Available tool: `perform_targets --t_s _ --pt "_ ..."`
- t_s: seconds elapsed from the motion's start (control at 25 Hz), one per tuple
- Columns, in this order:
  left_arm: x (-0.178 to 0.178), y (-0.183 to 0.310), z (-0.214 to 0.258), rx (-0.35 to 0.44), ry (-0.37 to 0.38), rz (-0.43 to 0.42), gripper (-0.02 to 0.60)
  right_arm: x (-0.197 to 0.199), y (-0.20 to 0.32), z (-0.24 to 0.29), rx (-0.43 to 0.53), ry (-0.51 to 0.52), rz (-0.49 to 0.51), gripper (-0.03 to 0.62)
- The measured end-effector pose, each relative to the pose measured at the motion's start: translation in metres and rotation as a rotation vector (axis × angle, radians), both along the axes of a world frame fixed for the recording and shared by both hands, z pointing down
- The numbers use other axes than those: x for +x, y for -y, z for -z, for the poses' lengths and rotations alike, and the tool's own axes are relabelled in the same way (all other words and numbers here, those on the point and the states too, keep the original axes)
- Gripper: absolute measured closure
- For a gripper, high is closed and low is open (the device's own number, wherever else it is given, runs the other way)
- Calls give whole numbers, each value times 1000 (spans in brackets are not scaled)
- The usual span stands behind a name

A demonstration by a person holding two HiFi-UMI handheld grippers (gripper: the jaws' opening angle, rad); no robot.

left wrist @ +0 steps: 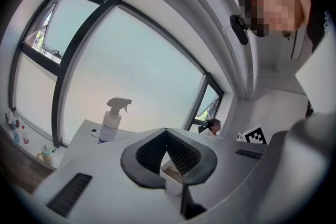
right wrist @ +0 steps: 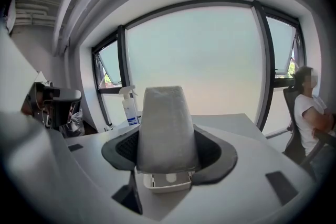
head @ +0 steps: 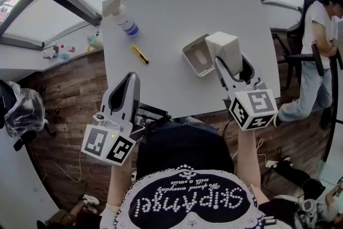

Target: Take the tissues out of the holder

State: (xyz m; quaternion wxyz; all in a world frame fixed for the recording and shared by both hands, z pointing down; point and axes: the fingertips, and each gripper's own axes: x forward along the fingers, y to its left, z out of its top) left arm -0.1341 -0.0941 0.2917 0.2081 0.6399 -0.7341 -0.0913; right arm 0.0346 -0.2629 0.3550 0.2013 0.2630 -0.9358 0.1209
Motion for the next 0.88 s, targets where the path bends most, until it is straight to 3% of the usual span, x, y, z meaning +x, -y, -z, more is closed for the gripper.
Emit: perform_targets --t_s 0.28,0.88 --pt "3 3 0 0 -2 -44 580 13 -9 17 3 56 -53 330" --pt "8 6 -1 5 -6 -114 580 40 -51 33 1 62 -126 330"
